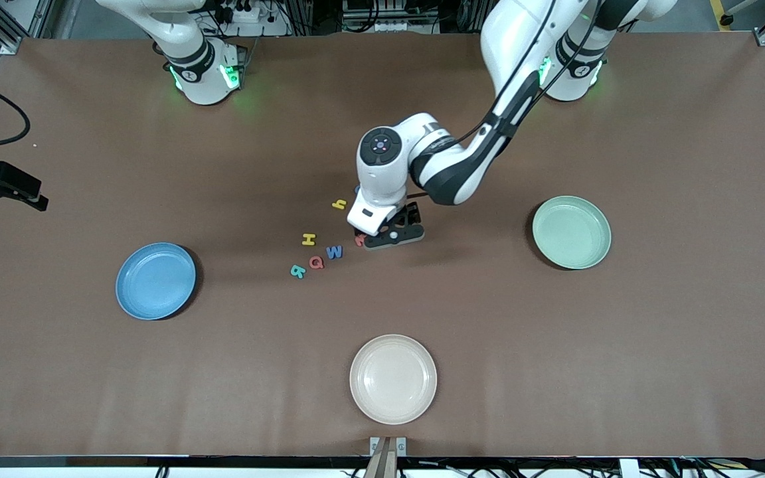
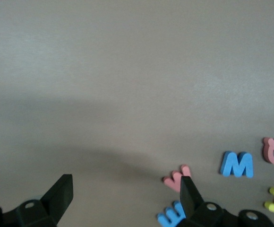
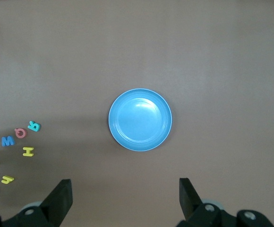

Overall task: Sort uppercase to blue plate, lowercase to green plate
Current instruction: 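Lower the left gripper onto the pink w and close it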

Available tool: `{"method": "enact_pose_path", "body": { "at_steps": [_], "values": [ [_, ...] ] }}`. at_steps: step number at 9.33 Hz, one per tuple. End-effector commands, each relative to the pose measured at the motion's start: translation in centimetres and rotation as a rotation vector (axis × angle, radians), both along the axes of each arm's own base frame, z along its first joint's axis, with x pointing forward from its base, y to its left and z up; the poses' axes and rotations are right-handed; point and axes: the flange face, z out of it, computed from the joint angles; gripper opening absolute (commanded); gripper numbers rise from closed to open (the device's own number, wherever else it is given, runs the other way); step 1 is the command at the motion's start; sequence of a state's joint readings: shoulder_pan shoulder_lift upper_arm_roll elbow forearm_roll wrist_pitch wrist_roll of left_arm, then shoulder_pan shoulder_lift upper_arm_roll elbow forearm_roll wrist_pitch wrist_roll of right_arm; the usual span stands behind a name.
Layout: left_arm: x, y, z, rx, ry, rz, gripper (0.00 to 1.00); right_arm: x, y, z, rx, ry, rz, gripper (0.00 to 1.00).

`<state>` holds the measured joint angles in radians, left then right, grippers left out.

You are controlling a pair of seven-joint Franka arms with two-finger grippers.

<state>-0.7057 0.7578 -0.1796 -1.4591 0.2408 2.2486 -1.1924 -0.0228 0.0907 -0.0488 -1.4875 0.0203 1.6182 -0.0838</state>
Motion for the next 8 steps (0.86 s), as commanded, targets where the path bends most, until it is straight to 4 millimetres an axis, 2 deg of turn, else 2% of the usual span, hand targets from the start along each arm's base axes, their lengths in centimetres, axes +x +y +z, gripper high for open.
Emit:
{"method": "enact_pose_path", "body": {
  "at_steps": [1,2,4,6,8],
  "values": [
    [0.1,-1.6,-2.8,0.053,-0.074,-0.008,1.0,0.3,-0.3,-0.6,0.014,-0.001,-0.007,1.0],
    [-0.9,-2.3,-3.7,0.087,-0.097,-0.028,1.0,0.5,-0.4,-1.0,0.014,0.004,-0.008,1.0],
    [-1.3,-2.5,-4.8,0.094,-0.086,-0.035,1.0,0.8,-0.4,-1.7,0.011,0.015,-0.007,1.0],
    [-0.8,-3.6,-4.2,0.055,-0.082,-0.017,1.0,1.2,-0.4,-3.6,0.009,0.052,-0.007,1.0],
    [1.0,-4.4,-4.2,-0.026,-0.048,0.069,1.0,1.3,-0.7,-4.1,0.009,0.061,-0.008,1.0]
  ]
}}
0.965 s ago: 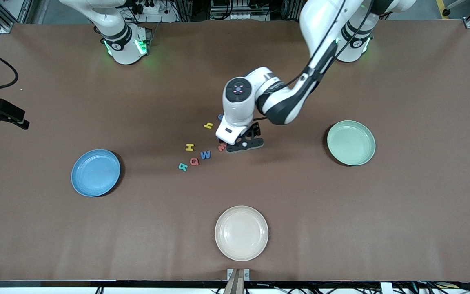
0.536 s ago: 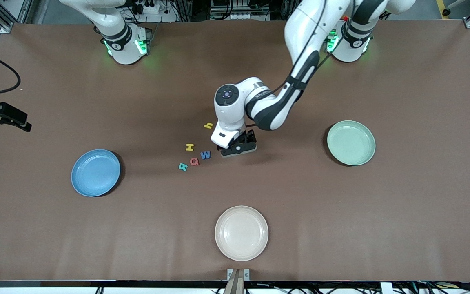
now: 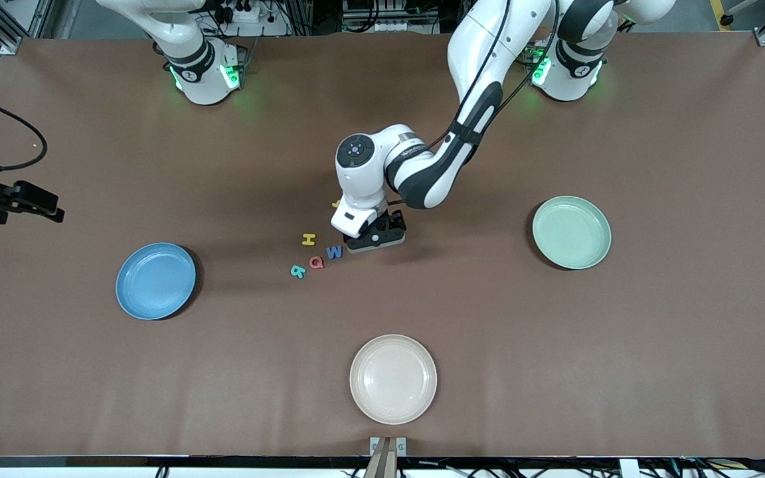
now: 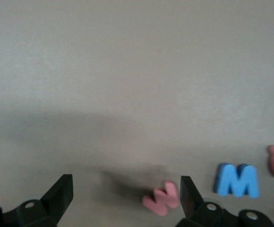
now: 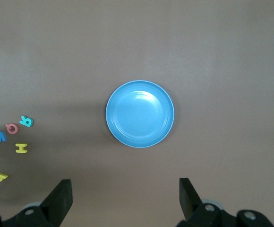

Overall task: Sort uppercase to blue plate, lowercase to green plate
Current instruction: 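Lower the left gripper onto the pink w and close it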

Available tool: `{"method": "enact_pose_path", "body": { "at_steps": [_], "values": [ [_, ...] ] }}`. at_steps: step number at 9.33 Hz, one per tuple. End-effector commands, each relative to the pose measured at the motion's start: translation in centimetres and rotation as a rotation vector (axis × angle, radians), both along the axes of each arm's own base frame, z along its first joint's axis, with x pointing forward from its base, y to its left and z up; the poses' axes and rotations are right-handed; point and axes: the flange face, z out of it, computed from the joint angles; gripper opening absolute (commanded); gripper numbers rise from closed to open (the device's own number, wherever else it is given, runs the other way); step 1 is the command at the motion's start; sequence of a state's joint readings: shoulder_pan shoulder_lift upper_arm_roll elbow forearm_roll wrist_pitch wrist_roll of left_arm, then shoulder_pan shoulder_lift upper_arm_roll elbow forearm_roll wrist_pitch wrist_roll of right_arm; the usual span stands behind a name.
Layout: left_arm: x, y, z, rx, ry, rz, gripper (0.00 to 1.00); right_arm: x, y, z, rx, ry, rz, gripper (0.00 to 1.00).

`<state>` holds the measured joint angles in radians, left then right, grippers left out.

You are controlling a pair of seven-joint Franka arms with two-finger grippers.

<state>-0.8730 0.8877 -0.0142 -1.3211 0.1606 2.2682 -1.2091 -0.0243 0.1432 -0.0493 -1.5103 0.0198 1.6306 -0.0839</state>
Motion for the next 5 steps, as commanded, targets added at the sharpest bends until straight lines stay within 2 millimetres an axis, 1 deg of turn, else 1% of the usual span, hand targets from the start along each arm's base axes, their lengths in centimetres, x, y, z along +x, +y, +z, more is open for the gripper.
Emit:
{"method": "enact_pose_path", "body": {
  "at_steps": [1,2,4,5],
  "values": [
    [1.8,-1.1,-0.9,-0.056,-0.005,0.062,1.0,0.1,-0.8,-0.6,0.008,0.007,-0.01,1.0],
    [1.9,-1.2,-1.2,-0.077,-0.001,0.09,1.0,0.1,-0.6,-0.6,0.01,0.009,-0.008,1.0],
    [1.8,-1.1,-2.6,-0.084,0.008,0.106,1.0,0.2,-0.5,-1.2,0.011,0.022,-0.011,1.0],
    [1.6,-1.3,-3.0,-0.087,0.006,0.11,1.0,0.2,-0.6,-1.2,0.011,0.028,-0.01,1.0]
  ]
}}
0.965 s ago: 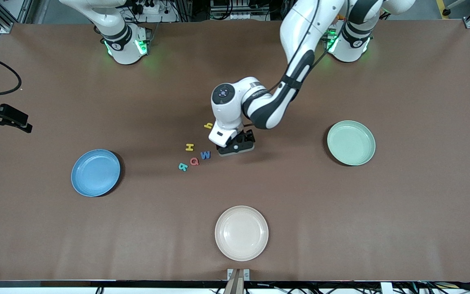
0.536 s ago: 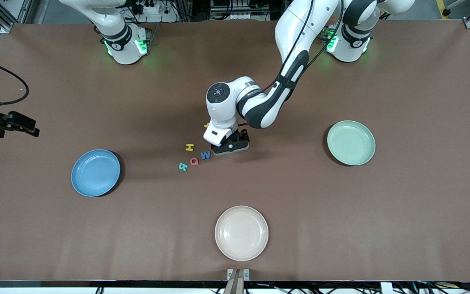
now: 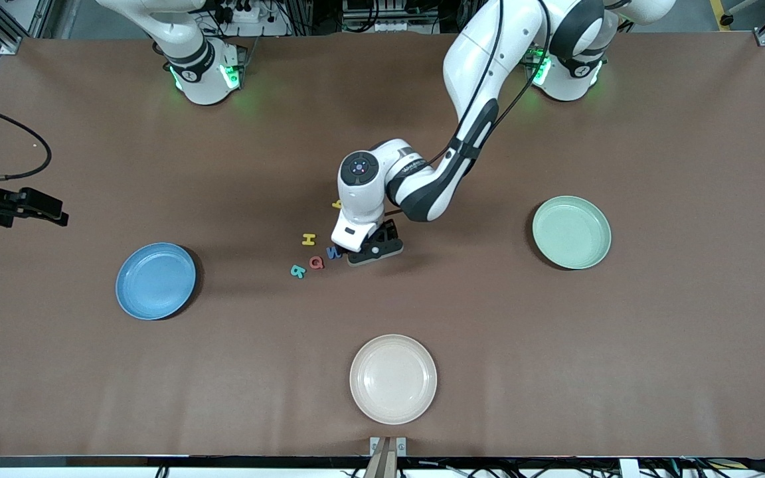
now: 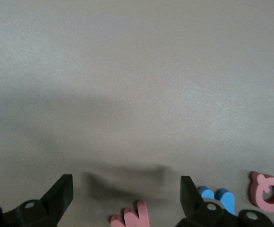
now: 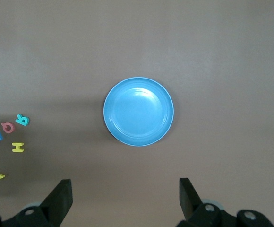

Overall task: Sort uppercase to blue plate, lowercase to green plate
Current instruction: 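Lower the left gripper onto the pink w and close it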

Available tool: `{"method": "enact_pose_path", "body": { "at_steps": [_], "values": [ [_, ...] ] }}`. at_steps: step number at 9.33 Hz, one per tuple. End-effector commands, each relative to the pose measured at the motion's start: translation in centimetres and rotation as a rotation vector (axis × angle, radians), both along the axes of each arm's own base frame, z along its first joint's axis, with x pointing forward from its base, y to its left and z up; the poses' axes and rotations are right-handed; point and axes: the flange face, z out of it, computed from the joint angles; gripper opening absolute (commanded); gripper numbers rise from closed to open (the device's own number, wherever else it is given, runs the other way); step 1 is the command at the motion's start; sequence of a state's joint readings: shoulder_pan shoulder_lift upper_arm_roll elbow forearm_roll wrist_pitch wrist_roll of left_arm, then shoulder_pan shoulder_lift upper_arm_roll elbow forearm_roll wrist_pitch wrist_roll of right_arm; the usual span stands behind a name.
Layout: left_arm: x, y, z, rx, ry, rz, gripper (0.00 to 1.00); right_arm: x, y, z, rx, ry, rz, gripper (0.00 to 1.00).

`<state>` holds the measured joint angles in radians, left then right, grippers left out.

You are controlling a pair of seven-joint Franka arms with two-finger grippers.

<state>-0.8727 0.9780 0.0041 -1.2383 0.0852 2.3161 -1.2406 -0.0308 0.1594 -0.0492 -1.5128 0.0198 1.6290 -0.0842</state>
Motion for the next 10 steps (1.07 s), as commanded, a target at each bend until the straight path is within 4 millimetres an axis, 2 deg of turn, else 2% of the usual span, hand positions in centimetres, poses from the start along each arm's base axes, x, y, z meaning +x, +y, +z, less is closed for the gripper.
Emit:
{"method": "enact_pose_path", "body": {
  "at_steps": [1,2,5,9,10],
  "values": [
    [-0.1,-1.1,-0.4,-0.028,-0.005,0.032,1.0,-0.3,-0.3,-0.1,0.011,0.014,0.0,1.0],
    [-1.1,-1.7,-0.8,-0.024,0.007,0.025,1.0,-0.4,-0.3,-0.2,0.012,0.026,0.0,1.0],
    [-2.1,-1.7,-1.7,-0.007,0.067,0.041,1.0,-0.6,-0.5,-0.9,0.014,0.042,0.0,1.0],
    [-2.5,-1.6,-1.7,-0.014,0.14,0.072,1.0,-0.6,-0.4,-0.9,0.014,0.04,0.0,1.0],
    [-2.5,-1.6,-1.7,-0.014,0.14,0.073,0.96,-0.5,-0.4,-0.8,0.013,0.037,0.0,1.0]
  ]
}}
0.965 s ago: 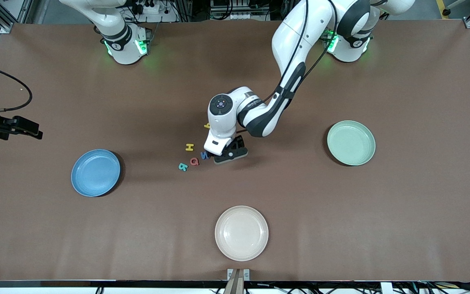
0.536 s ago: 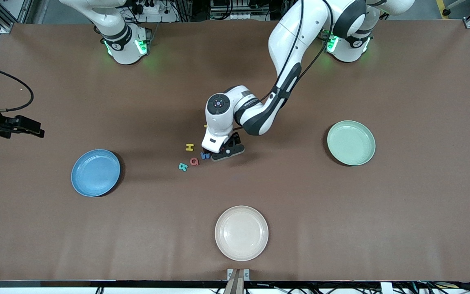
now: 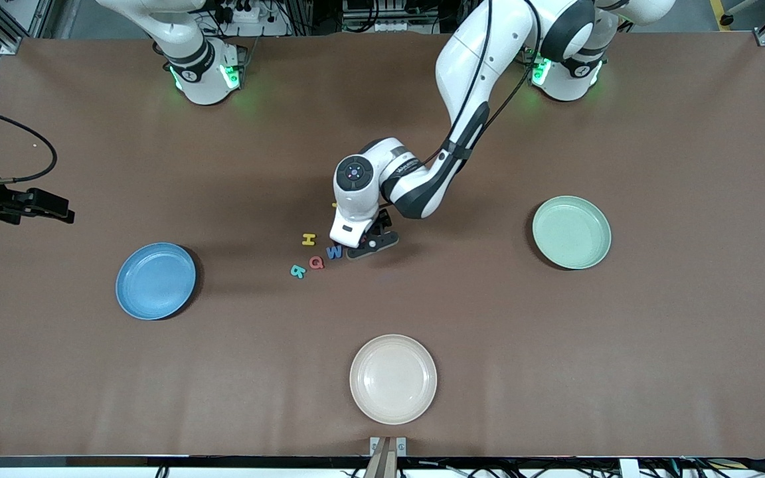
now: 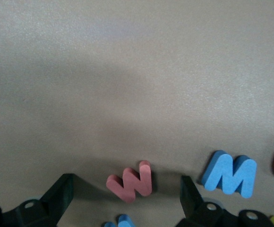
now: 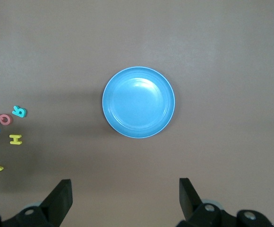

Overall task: Sort uppercase to blue plate, lowercase to green plate
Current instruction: 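Lower the left gripper onto the pink w and close it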

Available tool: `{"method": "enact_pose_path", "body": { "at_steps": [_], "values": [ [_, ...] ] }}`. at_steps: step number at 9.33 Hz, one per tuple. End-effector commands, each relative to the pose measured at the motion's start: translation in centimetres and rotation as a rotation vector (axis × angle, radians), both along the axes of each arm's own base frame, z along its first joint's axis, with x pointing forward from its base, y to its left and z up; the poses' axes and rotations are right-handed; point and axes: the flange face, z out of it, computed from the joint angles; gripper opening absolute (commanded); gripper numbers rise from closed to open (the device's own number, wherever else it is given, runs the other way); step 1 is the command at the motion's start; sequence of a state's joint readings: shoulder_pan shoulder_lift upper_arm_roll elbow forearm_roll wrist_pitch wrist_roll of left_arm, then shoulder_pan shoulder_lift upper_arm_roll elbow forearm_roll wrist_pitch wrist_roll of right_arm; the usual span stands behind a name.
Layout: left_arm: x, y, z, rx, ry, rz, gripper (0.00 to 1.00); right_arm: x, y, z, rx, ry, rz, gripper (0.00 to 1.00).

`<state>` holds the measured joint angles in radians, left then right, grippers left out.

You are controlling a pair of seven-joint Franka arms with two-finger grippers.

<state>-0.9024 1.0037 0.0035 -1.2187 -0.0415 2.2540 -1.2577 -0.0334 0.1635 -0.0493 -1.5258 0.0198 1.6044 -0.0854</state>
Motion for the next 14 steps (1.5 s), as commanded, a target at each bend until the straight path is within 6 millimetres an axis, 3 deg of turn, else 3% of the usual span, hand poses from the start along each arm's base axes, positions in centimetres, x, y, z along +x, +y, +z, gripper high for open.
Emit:
{"method": "enact_pose_path", "body": {
  "at_steps": [1,4,7,14],
  "values": [
    [-0.09,-0.29,-0.03,-0.002,0.019,0.01,0.88,-0.25,-0.24,0.27,0.01,-0.004,0.001,1.0],
    [0.34,0.0,0.04,-0.002,0.016,0.016,0.76,-0.16,-0.24,0.33,0.011,-0.012,0.0,1.0],
    [0.34,0.0,0.04,-0.002,0.016,0.016,0.74,-0.07,-0.15,0.34,0.011,-0.015,0.002,1.0],
    [0.31,0.04,-0.2,0.0,0.019,0.017,0.43,0.0,-0.16,0.39,0.01,-0.021,0.0,1.0]
  ]
}}
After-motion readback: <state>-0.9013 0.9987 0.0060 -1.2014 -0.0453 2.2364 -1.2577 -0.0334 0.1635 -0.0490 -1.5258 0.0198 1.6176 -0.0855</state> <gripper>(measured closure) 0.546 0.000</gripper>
